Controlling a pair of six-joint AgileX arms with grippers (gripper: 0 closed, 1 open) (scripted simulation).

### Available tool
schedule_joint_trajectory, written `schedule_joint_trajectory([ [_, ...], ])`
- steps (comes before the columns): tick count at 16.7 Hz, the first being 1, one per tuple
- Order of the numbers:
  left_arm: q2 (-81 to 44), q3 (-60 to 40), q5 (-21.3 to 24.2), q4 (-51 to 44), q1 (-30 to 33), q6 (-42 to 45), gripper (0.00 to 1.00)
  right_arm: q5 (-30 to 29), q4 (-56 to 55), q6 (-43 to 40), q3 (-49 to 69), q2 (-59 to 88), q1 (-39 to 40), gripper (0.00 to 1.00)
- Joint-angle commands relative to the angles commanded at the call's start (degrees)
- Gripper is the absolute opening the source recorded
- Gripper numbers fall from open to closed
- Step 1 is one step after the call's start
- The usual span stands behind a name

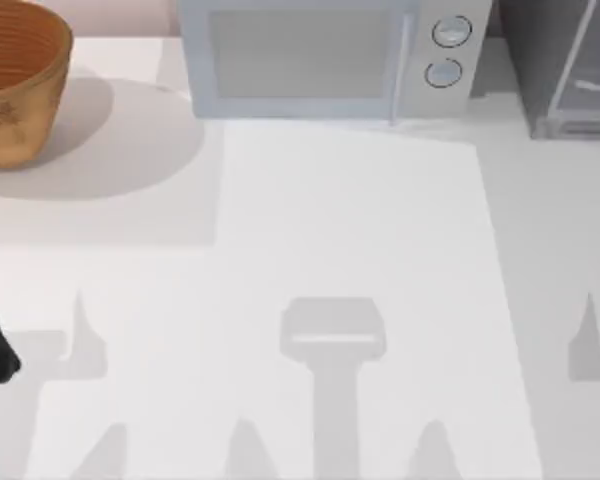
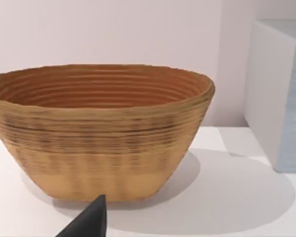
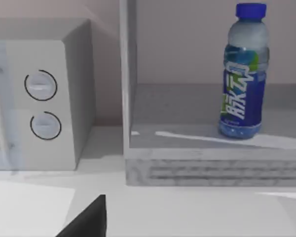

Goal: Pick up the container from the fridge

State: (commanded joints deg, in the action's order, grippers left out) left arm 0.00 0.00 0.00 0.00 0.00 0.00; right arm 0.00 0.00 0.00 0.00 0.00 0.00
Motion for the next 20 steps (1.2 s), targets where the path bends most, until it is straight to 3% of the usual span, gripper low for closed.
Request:
schedule_joint_trajectory([
  [4,0.0,0.0,0.0,0.0,0.0,0.0,1.0,0.77,-1.68,-0.08,0.54,1.5,-0.48,1.0],
  [9,0.0,0.0,0.0,0.0,0.0,0.0,1.0,5.93,-14.24,-0.51,3.8,14.03,-4.44,1.0],
  [20,0.0,0.0,0.0,0.0,0.0,0.0,1.0,21.86,-57.6,0.56,6.42,70.23,-20.32,1.0],
])
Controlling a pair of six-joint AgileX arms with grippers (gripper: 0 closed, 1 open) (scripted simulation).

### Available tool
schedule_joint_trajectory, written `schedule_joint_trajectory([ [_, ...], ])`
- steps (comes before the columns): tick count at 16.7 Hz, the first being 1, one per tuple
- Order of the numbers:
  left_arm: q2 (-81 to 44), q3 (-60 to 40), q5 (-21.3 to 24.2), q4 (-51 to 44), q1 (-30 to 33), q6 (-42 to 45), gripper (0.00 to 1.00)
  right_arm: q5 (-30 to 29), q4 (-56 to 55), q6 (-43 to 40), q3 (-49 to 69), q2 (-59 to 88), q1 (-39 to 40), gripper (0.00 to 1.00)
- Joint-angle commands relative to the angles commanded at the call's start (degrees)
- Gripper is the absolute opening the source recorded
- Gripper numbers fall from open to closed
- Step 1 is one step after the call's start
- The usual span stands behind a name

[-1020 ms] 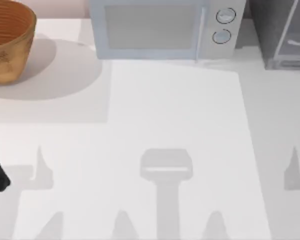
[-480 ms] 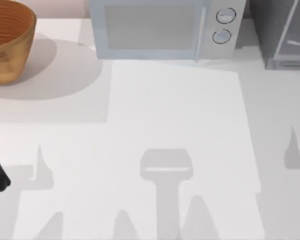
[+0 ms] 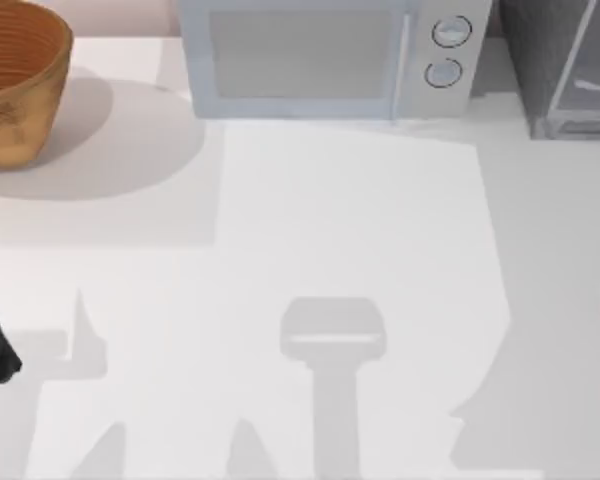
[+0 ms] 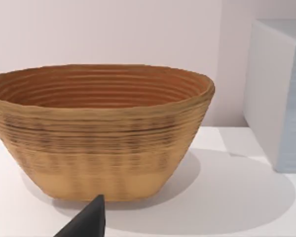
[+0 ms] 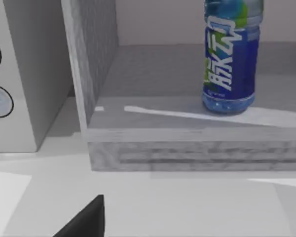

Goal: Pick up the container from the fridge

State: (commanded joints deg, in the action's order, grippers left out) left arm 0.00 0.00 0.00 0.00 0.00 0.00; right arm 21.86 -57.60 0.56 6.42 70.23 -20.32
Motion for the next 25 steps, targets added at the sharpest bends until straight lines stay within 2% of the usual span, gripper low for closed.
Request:
schedule_joint_trajectory([
  [5,0.0,0.0,0.0,0.0,0.0,0.0,1.0,5.02,-20.8,0.5,1.41,21.48,-6.38,1.0],
  [10,0.0,0.0,0.0,0.0,0.0,0.0,1.0,7.39,-33.93,0.49,3.8,31.68,-9.93,1.0],
  [19,0.0,0.0,0.0,0.0,0.0,0.0,1.0,6.57,-33.97,0.33,6.04,33.87,-9.11,1.0],
  [22,0.0,0.0,0.0,0.0,0.0,0.0,1.0,3.5,-30.59,0.03,13.59,38.37,-6.41,1.0],
  [25,0.0,0.0,0.0,0.0,0.0,0.0,1.0,-0.91,-24.77,-0.21,26.12,44.25,-2.31,1.0],
])
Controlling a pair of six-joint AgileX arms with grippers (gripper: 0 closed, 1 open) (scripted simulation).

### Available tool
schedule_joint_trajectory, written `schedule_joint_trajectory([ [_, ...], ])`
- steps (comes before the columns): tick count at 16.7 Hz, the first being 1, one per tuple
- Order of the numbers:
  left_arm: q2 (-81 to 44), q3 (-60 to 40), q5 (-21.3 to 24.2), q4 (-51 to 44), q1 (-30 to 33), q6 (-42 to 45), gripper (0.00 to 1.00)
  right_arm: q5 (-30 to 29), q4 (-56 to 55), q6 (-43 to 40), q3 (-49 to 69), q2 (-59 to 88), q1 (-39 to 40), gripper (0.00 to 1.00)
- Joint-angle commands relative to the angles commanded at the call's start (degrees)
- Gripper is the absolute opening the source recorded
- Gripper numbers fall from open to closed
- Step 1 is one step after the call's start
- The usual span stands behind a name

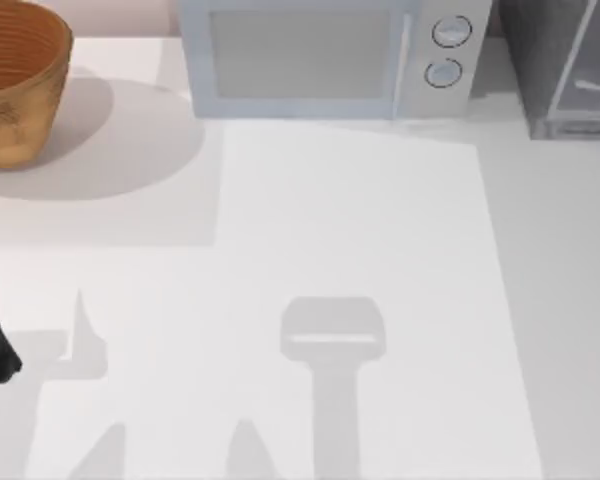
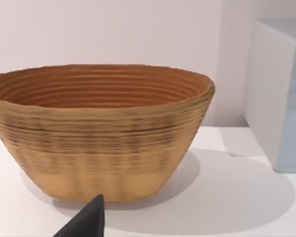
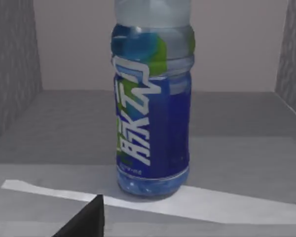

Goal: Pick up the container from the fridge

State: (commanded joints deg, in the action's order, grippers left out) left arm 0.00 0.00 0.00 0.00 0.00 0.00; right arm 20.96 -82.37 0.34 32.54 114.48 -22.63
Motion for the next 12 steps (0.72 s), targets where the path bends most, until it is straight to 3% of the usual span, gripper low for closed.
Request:
schedule_joint_trajectory([
  [6,0.0,0.0,0.0,0.0,0.0,0.0,1.0,-8.36,11.65,-0.36,20.68,9.04,8.04,1.0],
  [12,0.0,0.0,0.0,0.0,0.0,0.0,1.0,-9.62,13.37,-0.42,22.97,9.83,9.11,1.0],
])
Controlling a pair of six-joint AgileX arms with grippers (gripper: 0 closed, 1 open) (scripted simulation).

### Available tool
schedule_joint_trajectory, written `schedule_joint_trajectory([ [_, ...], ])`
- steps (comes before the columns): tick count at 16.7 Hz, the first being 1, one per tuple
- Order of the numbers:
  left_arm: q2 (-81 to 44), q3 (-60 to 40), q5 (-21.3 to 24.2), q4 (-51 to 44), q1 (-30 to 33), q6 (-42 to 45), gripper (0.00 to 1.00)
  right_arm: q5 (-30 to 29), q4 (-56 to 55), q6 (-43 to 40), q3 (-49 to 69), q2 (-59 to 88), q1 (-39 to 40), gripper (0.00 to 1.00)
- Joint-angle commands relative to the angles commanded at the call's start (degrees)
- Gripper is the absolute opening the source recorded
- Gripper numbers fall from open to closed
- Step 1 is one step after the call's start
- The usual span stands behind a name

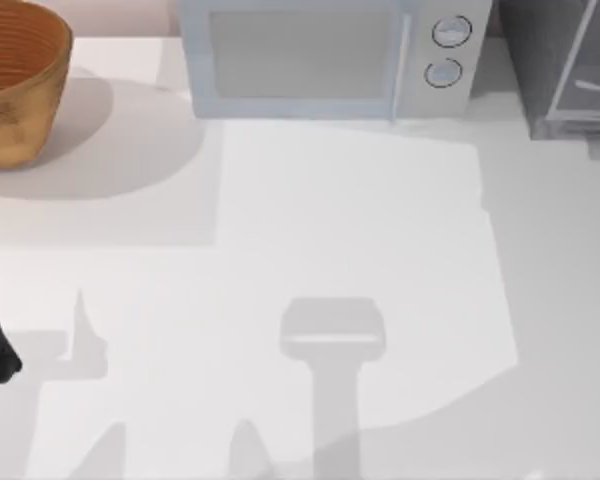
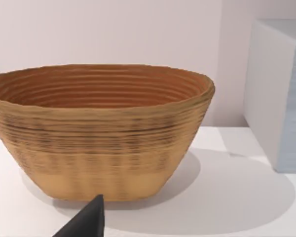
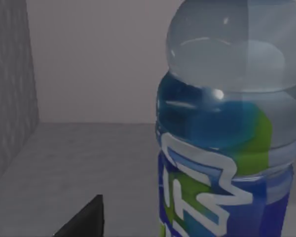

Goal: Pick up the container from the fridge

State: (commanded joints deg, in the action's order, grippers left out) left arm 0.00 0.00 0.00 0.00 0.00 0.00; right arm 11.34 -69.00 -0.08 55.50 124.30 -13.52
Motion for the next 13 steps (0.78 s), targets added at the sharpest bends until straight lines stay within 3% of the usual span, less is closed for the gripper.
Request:
schedule_joint_trajectory([
  [9,0.0,0.0,0.0,0.0,0.0,0.0,1.0,-1.59,7.92,-0.09,15.87,8.0,1.63,1.0],
  [13,0.0,0.0,0.0,0.0,0.0,0.0,1.0,-1.76,8.69,-0.11,16.97,8.58,1.8,1.0],
])
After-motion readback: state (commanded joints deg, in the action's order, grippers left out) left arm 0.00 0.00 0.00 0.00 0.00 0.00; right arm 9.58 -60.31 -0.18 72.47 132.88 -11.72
